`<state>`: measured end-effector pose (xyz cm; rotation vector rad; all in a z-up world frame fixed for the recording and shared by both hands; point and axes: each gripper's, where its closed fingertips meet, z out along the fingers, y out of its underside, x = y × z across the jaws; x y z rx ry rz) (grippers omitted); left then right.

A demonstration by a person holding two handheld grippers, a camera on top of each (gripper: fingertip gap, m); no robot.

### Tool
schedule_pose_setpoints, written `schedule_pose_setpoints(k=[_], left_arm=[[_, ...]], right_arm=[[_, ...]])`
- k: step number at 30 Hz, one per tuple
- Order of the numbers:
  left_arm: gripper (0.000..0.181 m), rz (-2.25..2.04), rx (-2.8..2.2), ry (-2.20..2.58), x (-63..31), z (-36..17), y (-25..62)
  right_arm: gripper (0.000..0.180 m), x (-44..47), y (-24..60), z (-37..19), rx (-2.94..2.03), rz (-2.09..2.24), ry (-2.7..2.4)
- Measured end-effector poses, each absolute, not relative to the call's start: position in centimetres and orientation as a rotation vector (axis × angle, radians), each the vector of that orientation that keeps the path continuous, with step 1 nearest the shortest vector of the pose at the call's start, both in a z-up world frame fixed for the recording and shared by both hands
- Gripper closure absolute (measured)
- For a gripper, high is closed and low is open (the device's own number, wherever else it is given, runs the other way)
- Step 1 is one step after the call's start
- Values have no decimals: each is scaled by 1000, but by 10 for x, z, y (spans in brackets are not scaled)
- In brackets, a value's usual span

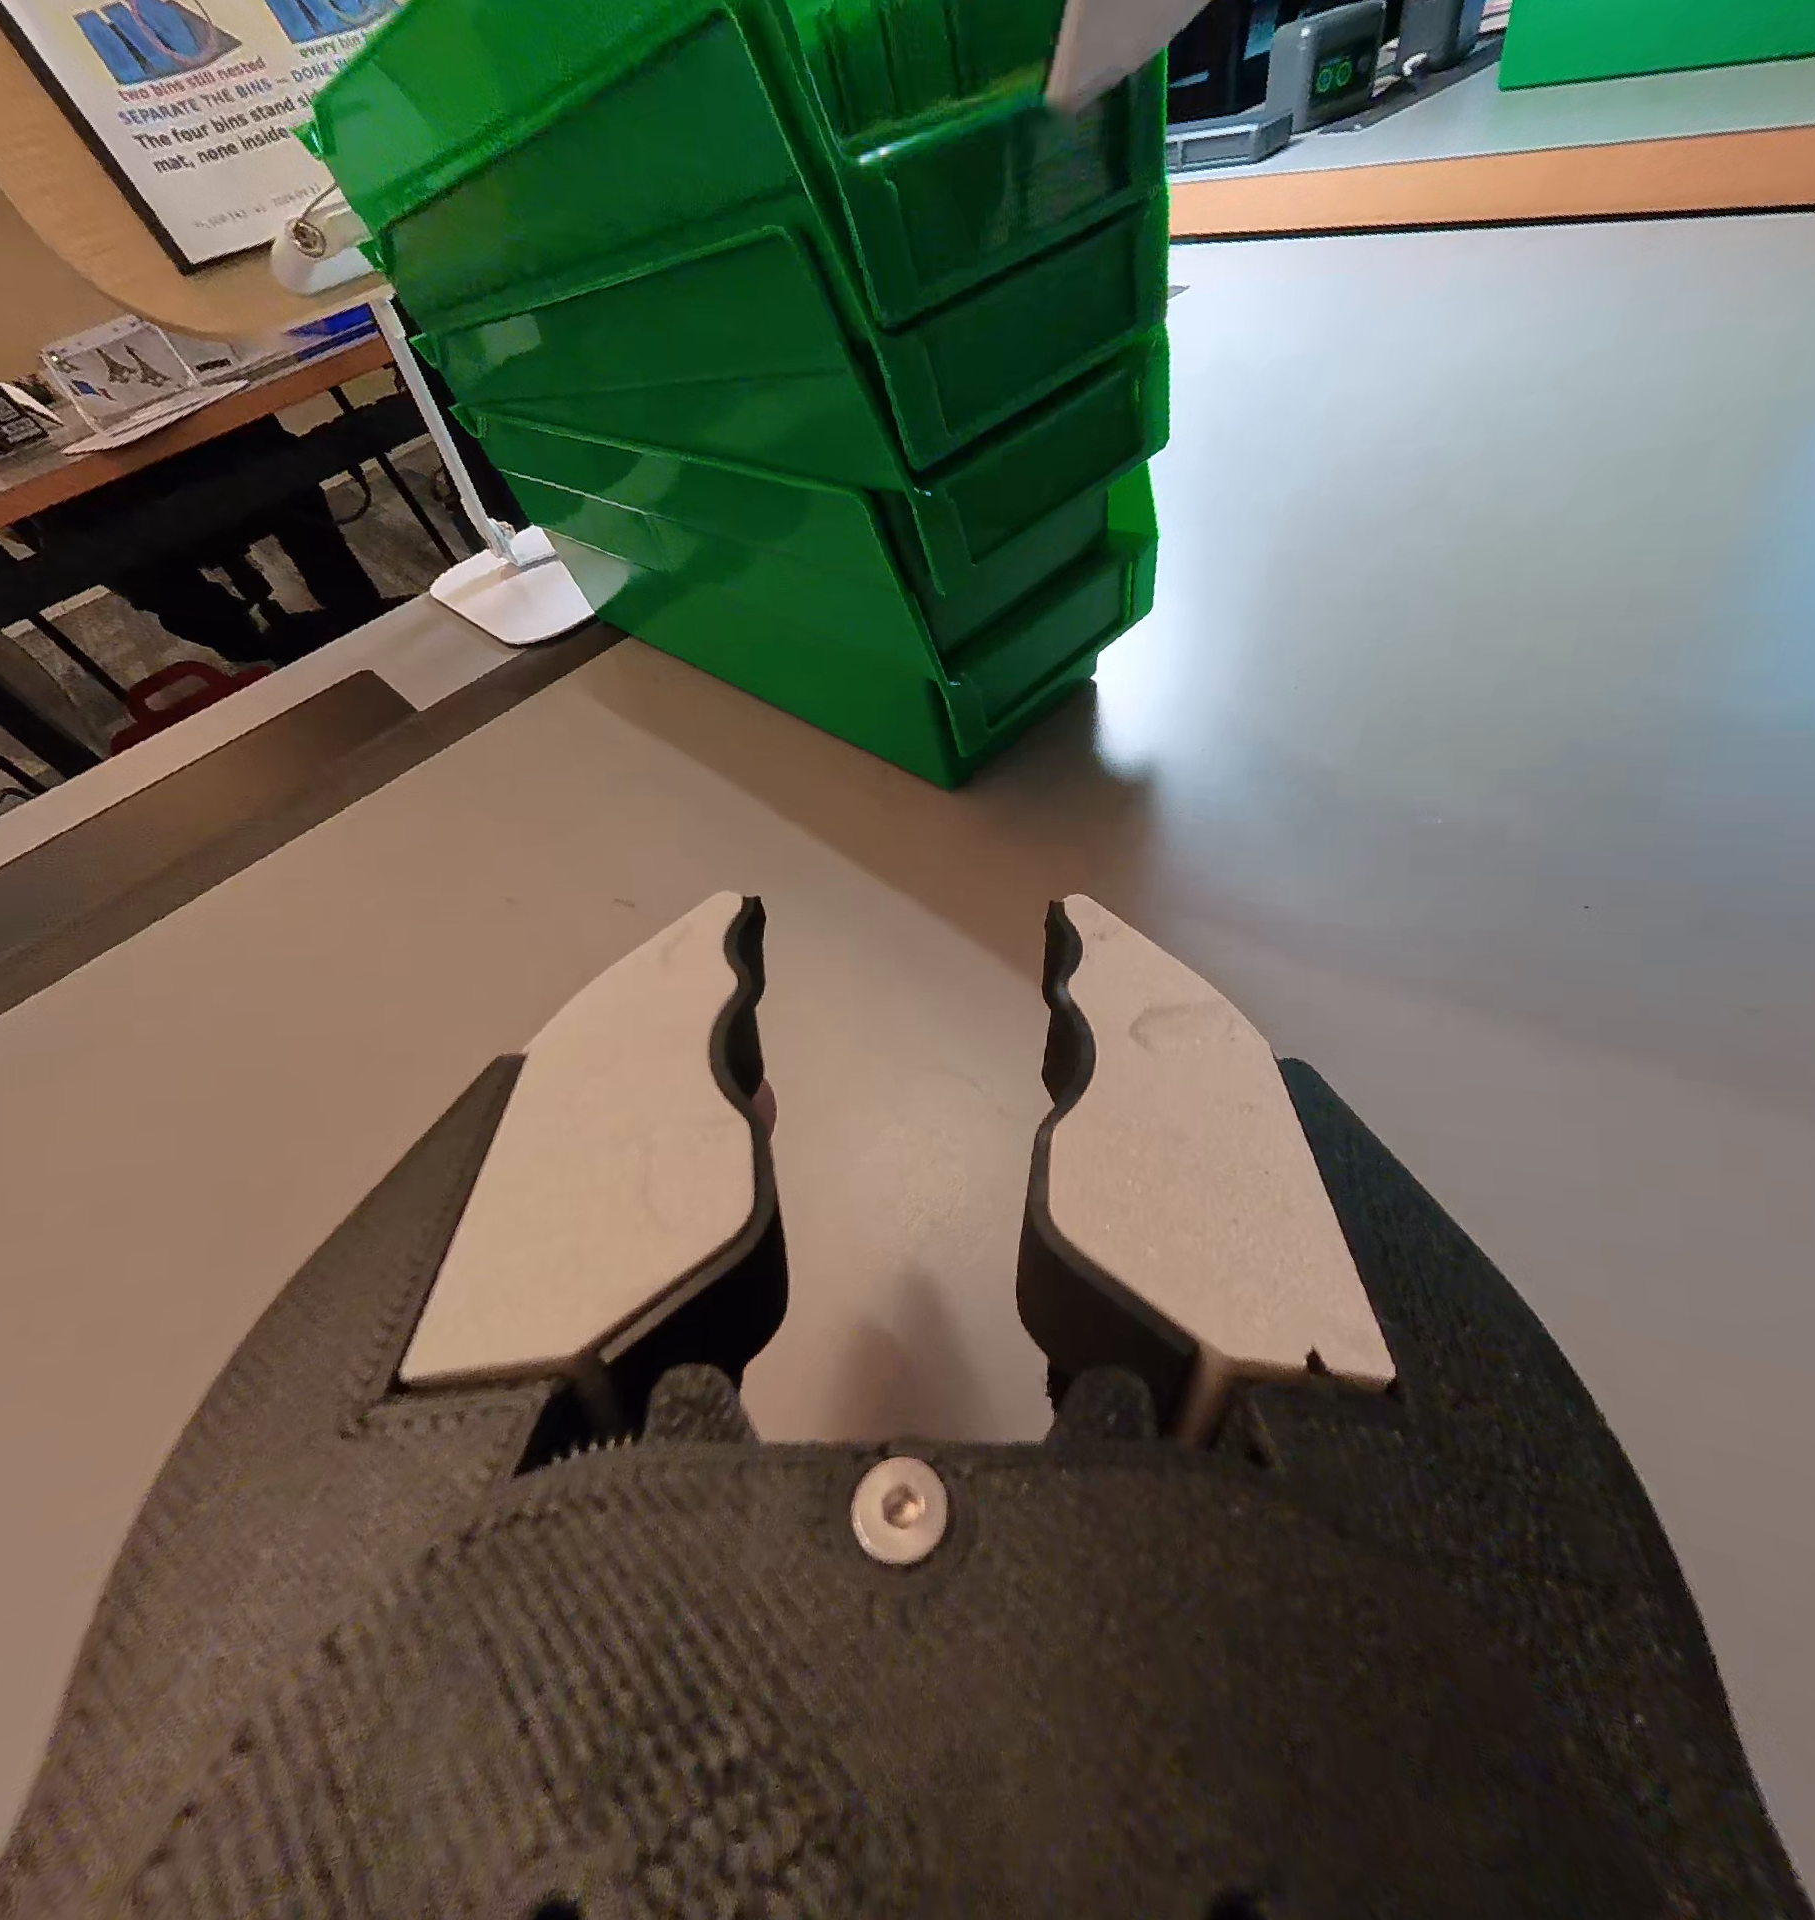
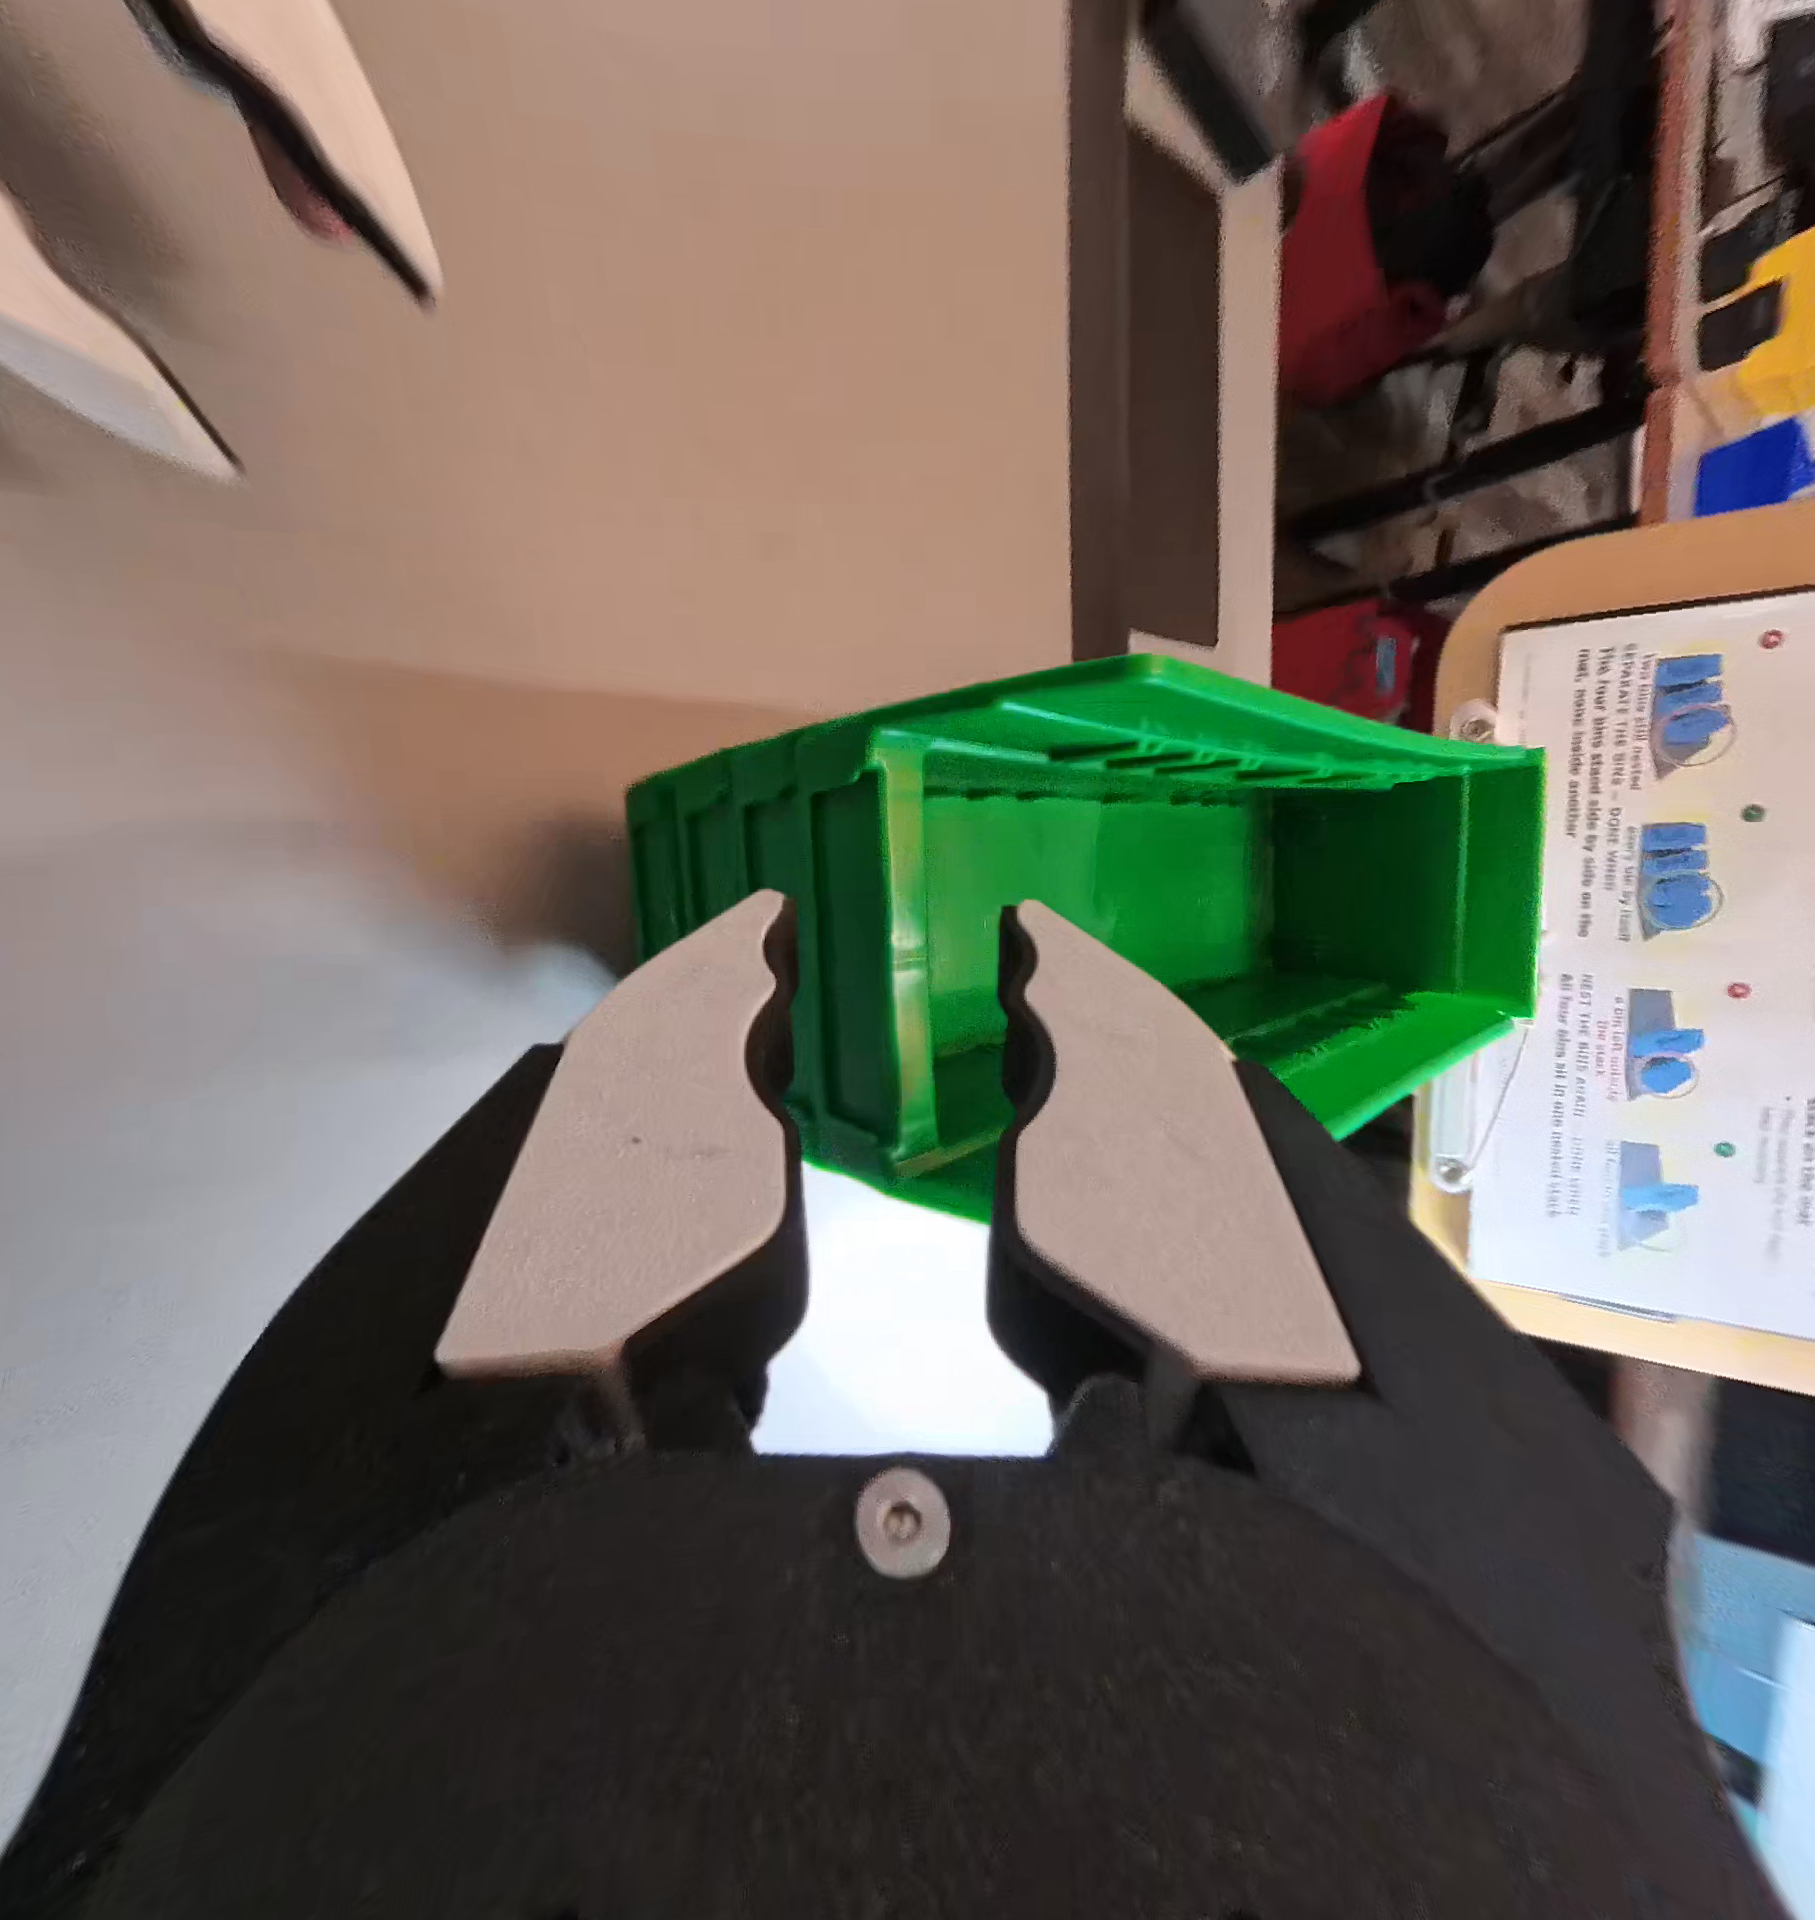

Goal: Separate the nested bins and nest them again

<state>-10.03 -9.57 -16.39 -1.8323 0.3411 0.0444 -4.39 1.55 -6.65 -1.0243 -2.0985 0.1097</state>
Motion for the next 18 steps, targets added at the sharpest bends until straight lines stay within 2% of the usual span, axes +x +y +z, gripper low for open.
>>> schedule_pose_setpoints(k=[5, 8, 13, 18], left_arm=[[129, 30, -1835, 334, -100, -165, -95], [129, 29, -1823, 323, -101, -163, -94], [131, 30, -1778, 280, -106, -153, -94], [132, 44, -1761, 248, -113, -153, -91]], right_arm=[[139, -5, -3, -21, -1049, 504, -1762], [139, 34, 9, -15, -1139, 680, -1500], [135, 97, 45, -75, -1348, 714, -1221], [131, 118, 58, -142, -1444, 818, -1078]])
